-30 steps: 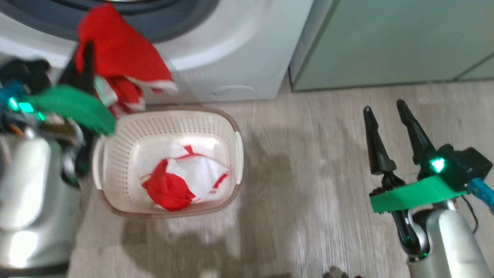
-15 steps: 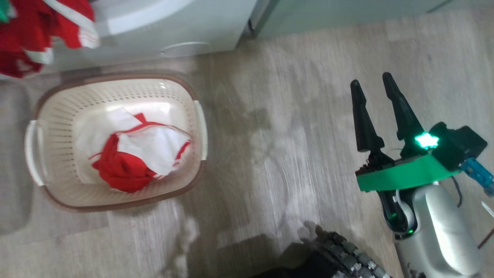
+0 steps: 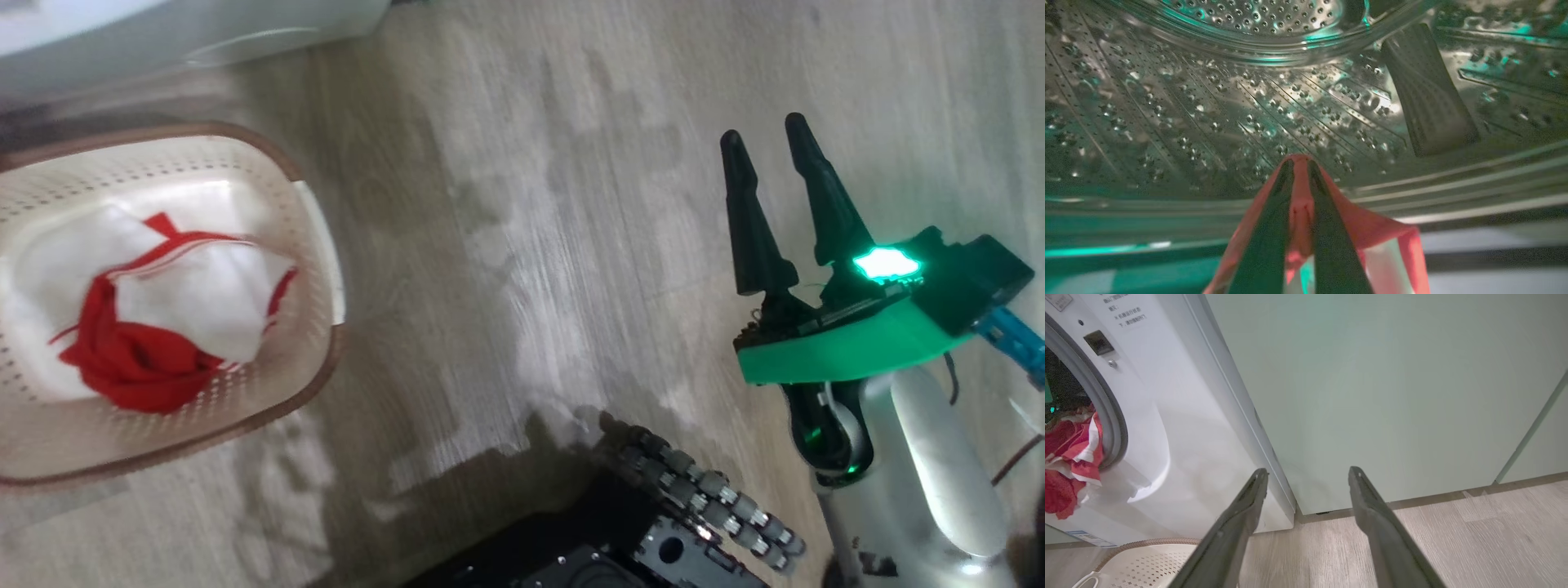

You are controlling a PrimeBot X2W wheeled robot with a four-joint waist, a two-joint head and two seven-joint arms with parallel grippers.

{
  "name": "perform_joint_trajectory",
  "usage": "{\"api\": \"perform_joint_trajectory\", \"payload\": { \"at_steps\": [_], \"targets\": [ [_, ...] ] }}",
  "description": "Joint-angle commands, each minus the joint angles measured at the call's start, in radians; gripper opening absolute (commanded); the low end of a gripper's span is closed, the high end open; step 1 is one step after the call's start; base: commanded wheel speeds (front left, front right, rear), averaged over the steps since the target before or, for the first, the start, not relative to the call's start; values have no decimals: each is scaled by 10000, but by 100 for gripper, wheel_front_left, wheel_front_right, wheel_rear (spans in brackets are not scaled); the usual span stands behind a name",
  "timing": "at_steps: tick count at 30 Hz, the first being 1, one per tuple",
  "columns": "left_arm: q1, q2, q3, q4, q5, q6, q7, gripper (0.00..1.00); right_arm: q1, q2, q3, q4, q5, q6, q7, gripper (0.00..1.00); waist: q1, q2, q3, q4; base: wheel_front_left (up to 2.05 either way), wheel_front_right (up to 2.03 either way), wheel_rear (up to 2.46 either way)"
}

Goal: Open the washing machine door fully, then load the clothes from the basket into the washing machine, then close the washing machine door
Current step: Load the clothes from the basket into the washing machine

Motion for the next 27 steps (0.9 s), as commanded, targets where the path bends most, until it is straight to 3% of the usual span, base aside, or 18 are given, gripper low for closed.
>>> {"api": "perform_joint_trajectory", "payload": {
  "at_steps": [1,7,13,14,19,27],
  "targets": [
    [-468,635,235,-481,114,127,24,0,8,1,239,-358,126,0,-88,100,-1,0,372,-389,0,0,0],
    [-1193,1006,268,-908,575,406,-915,0,-134,1,442,-456,379,0,-88,100,-1,0,752,-744,0,0,0],
    [-1946,1078,189,-1052,1120,555,-2915,0,-203,1,523,-460,482,0,-89,100,-1,0,902,-870,0,0,0],
    [-2182,1025,121,-971,1214,459,-3630,0,-206,1,534,-455,518,0,-89,100,-1,0,920,-869,0,0,0],
    [-2738,855,-162,-433,1420,152,-5006,0,-225,1,550,-453,530,0,-89,100,-1,0,910,-780,0,0,0],
    [-2290,721,-157,1123,1050,-7,-5033,0,-203,1,468,-476,522,0,-89,100,-1,0,877,-612,0,0,0]
  ]
}}
